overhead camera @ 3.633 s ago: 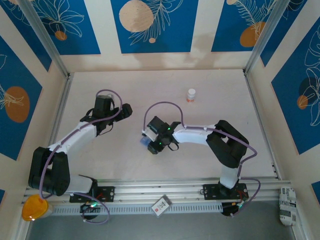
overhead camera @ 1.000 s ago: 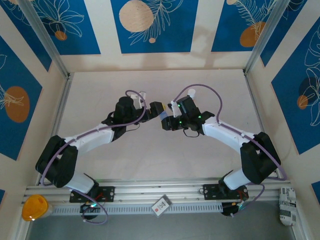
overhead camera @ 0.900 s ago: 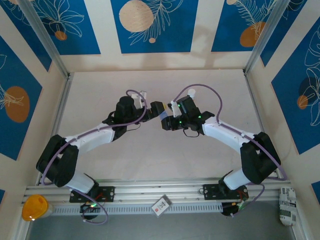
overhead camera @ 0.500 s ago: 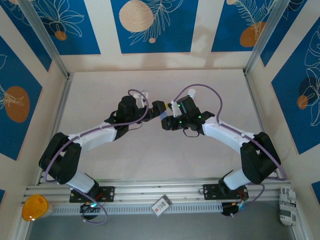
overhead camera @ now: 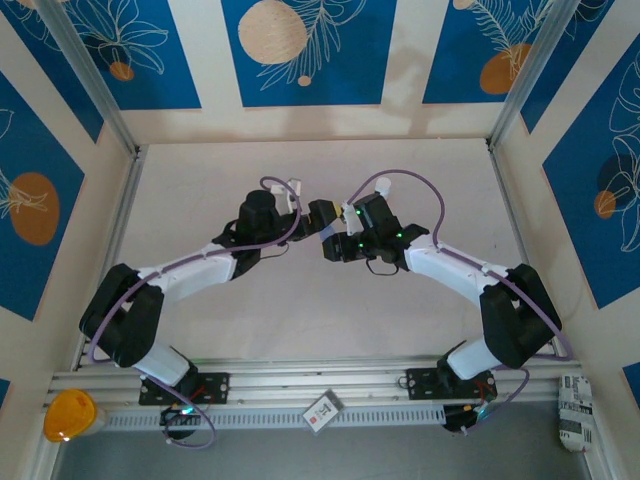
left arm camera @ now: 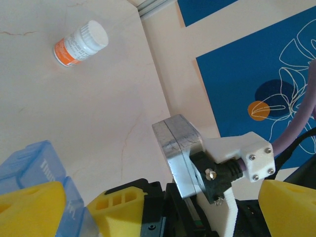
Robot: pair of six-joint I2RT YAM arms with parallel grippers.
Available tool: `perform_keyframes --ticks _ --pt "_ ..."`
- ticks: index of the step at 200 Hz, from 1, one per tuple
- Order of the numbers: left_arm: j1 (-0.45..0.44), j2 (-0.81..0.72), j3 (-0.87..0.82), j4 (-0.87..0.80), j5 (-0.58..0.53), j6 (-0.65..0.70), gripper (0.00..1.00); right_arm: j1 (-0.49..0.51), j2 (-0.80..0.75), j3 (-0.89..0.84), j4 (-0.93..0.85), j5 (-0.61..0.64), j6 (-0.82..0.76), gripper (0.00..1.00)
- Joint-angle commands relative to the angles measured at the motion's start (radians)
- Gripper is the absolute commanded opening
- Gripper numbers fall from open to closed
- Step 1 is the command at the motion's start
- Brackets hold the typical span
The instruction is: Sort the pills into containers
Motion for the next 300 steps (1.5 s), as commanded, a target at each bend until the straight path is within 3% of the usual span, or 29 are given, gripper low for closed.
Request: perform_keyframes --ticks 1,68,300 --pt "-0.016 0.006 0.041 0.03 0.014 -0.014 1.0 0.005 -0.011 -0.013 0.017 -0.023 0.013 0.29" --pt "-0.016 -0.07 0.002 -0.122 -0.121 0.027 1.0 -0.018 -0.026 -0.016 0.014 -0.007 0.022 0.28" --pt "-0.023 -0.024 0.012 -0.047 -0.099 -0.02 1.0 -0.005 -0.027 -0.031 0.046 -0.037 0.04 0.29"
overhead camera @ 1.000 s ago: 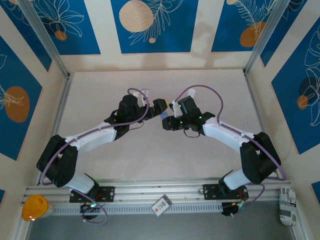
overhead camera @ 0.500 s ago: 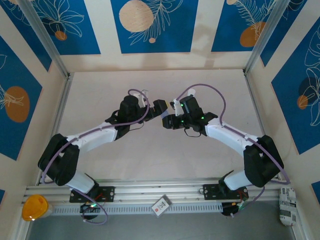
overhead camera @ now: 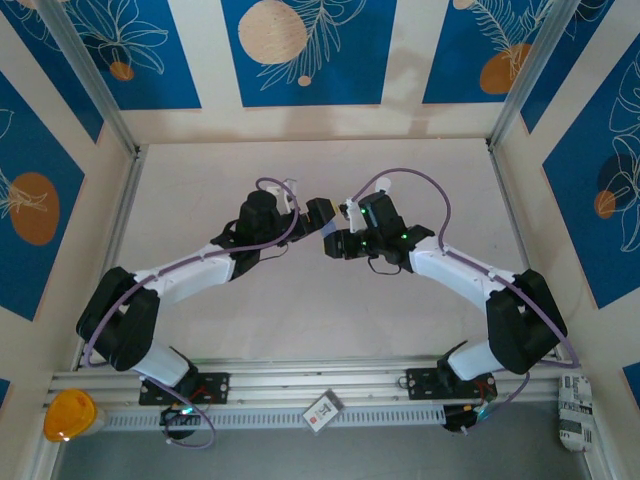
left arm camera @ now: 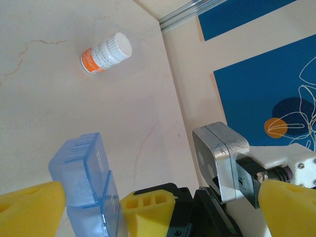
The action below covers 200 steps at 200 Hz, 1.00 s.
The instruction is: Sort the pills into containers
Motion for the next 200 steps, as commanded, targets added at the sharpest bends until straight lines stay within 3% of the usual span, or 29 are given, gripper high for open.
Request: perform_keyframes --ticks 1,200 --pt "-0.014 -0.001 0.011 0.026 0.002 -0.005 1.0 0.006 0.01 -0.014 0.015 -0.023 0.01 0.29" --pt "-0.038 0.02 0.029 0.066 0.006 -0.03 1.0 0.026 0.03 -0.017 0.026 -0.025 0.014 0.28"
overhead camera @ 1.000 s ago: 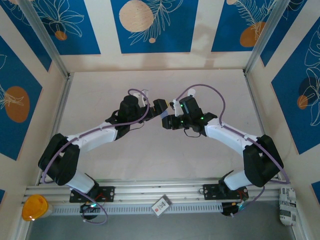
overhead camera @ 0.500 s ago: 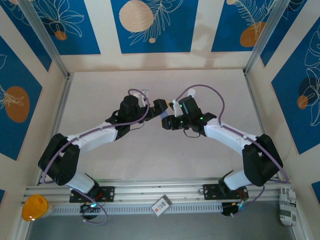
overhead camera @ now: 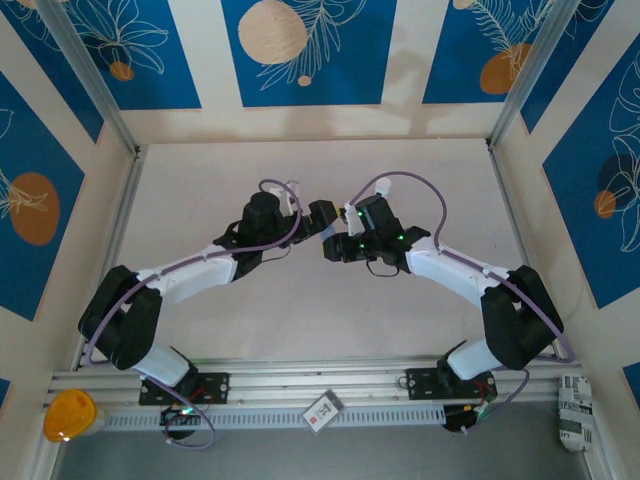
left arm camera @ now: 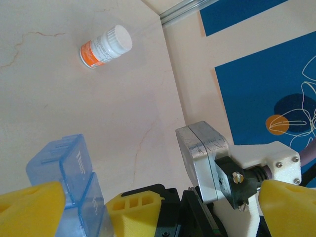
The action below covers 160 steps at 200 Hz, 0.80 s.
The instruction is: Sort the pills into containers
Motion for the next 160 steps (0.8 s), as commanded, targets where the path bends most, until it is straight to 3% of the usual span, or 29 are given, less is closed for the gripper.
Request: perform_keyframes --ticks 1,109,160 --pt "-0.022 0.008 0.029 0.063 0.01 -0.022 1.0 0.014 0.005 -0.009 0.026 -0.03 0.002 0.28" --pt "-0.042 -0.016 0.017 0.187 -0.001 -0.106 1.0 0.007 0.017 -0.011 0.033 -0.022 0.009 0.28" --pt "-0.013 -0.109 -0.037 0.055 -0.14 -0.055 1.0 -0.007 0.004 -0.042 0.033 -0.021 0.013 0.28"
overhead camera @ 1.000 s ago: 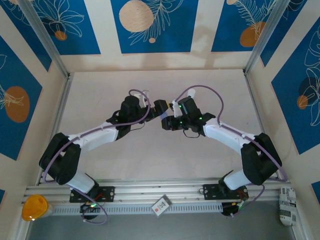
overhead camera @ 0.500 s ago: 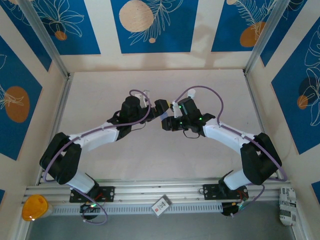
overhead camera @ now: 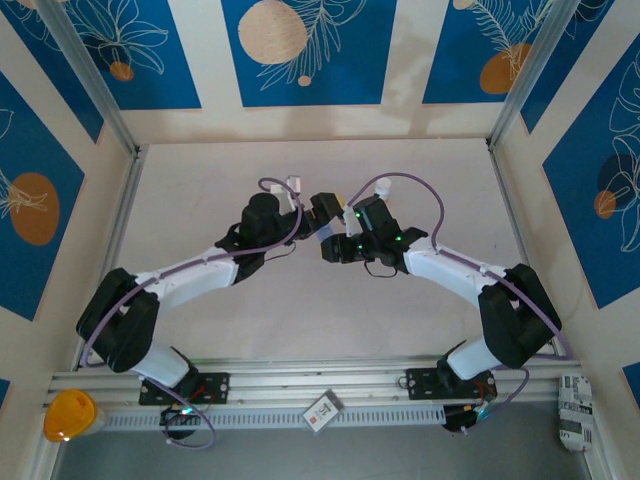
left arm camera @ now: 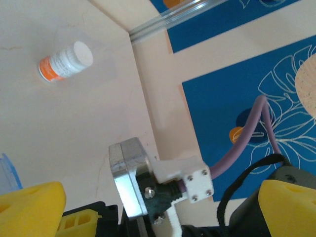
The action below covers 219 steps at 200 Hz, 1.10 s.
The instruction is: Sort the pills into containers
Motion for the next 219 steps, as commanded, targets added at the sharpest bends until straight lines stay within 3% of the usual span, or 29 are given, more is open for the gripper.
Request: perform_keyframes --ticks 1,102,198,219 --pt "0.021 -0.076 -0.036 -0.058 -0.093 0.036 1.0 -0.009 -0.008 -0.033 0.007 -0.019 0.005 0.28" --pt "0.231 -0.177 -0.159 -0.251 -0.1 0.152 1.0 0.042 0.155 0.051 -0.129 0.087 -0.157 0.31" --pt "0.239 -0.151 -0.193 -0.211 -0.07 0.124 1.0 0.177 0.327 0.134 -0.193 0.247 -0.256 0.34" --pt "0.238 -0.143 -0.198 -0.191 -0.063 0.114 1.0 0.187 0.332 0.128 -0.194 0.259 -0.254 0.41"
